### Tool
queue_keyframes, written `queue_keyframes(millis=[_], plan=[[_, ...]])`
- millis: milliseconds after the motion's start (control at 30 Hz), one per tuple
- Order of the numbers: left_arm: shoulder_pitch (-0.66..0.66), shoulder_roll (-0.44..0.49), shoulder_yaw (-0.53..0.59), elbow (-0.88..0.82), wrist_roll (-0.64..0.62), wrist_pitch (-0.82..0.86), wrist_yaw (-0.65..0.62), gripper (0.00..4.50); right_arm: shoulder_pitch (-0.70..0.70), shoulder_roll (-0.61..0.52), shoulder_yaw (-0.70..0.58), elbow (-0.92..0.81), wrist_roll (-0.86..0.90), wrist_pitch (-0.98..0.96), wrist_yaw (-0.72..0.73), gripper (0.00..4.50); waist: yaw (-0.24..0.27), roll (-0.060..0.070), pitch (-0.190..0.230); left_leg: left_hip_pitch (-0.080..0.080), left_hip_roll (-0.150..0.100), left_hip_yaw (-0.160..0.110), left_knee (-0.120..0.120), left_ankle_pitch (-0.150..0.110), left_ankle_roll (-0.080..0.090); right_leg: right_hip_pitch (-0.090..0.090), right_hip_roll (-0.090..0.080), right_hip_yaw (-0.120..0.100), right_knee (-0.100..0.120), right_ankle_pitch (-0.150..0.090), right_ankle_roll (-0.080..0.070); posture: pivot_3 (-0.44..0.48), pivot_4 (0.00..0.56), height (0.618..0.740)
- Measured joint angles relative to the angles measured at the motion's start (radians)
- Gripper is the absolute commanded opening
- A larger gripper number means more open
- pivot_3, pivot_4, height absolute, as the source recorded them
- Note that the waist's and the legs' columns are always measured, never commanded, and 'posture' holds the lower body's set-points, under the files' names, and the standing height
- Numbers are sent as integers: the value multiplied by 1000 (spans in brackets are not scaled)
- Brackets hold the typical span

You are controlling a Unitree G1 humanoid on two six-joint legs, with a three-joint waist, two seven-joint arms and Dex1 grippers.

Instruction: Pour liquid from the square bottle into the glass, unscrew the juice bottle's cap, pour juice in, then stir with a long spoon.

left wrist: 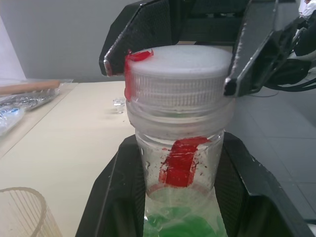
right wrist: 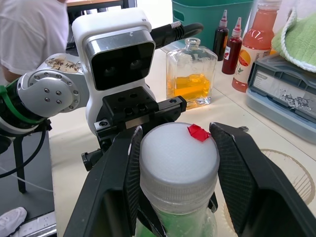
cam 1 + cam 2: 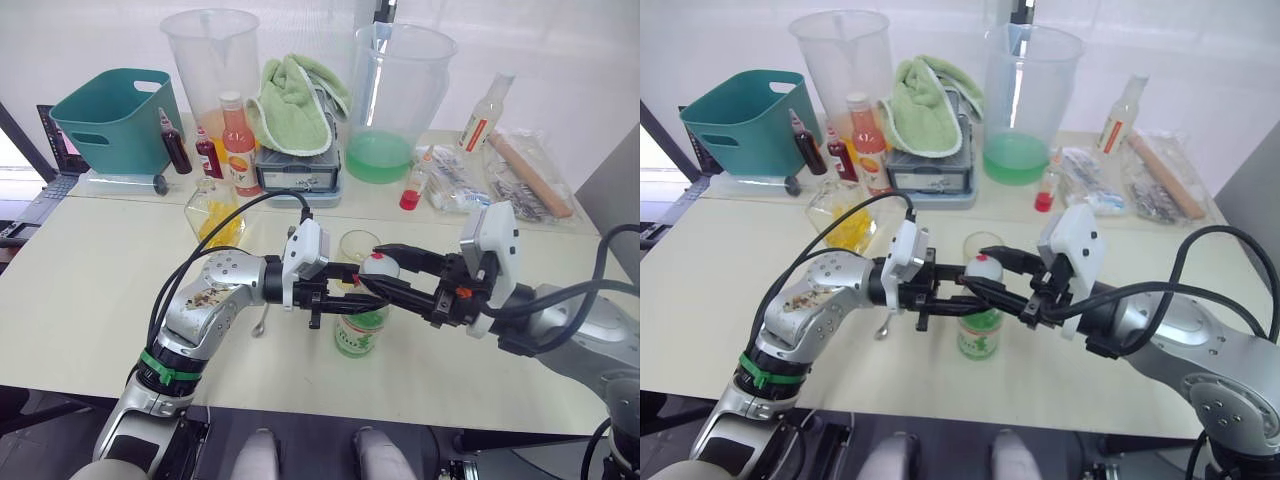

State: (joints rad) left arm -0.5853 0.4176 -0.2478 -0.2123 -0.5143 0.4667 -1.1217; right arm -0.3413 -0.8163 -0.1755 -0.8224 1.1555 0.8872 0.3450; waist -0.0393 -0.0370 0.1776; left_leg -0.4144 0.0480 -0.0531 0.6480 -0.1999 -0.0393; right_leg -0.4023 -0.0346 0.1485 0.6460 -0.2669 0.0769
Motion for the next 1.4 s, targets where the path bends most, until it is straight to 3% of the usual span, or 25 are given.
queue_keyframes(millis=[167,400,533,767,800,933,1000,1300,1400], plan=[[6,3,2,-5,1,-1,12,1456,-52,-47,52,73,-67,-45,146,1671,-2,0,0,1,0,0,0,0,0,0,0,0,0,0,0,0,150,727],[34,24,12,-55,0,10,32,1456,-145,-54,182,295,-269,-268,576,1671,-4,0,0,7,0,1,0,0,0,7,0,0,-2,0,1,0,150,727],[37,31,9,-85,2,23,48,1456,-259,-42,262,484,-356,-399,858,1671,-7,0,0,12,0,1,-1,0,0,12,0,0,-4,-1,1,0,150,727],[39,39,9,-102,-3,40,70,1456,-455,-10,364,687,-444,-441,1101,1671,-7,0,0,11,1,0,-2,0,0,11,0,-1,-4,0,1,0,150,727],[39,39,9,-102,-3,41,72,1456,-475,-8,371,701,-450,-431,1117,2692,-7,0,0,10,1,0,-1,0,0,10,0,-1,-4,0,0,0,150,727],[40,42,16,-97,-16,52,72,1456,-506,-16,341,691,-463,-376,1111,4010,-5,0,0,9,1,0,-3,0,0,9,0,-1,-4,0,0,0,150,727],[35,42,15,-95,-19,59,72,1456,-497,-18,302,615,-439,-339,1071,4447,-5,0,0,7,1,0,-3,0,0,7,0,-1,-4,0,-1,0,150,727],[19,37,9,-72,-24,62,61,1456,-276,-61,81,355,-348,-184,786,4447,-2,0,0,8,0,-1,-4,0,0,8,-1,-2,-4,-1,-1,0,150,727],[9,33,5,-57,-24,62,49,1456,-151,-35,-6,247,-295,-109,609,4447,-3,0,0,8,0,-1,-4,0,0,8,0,-2,-3,-1,-1,0,150,727]])
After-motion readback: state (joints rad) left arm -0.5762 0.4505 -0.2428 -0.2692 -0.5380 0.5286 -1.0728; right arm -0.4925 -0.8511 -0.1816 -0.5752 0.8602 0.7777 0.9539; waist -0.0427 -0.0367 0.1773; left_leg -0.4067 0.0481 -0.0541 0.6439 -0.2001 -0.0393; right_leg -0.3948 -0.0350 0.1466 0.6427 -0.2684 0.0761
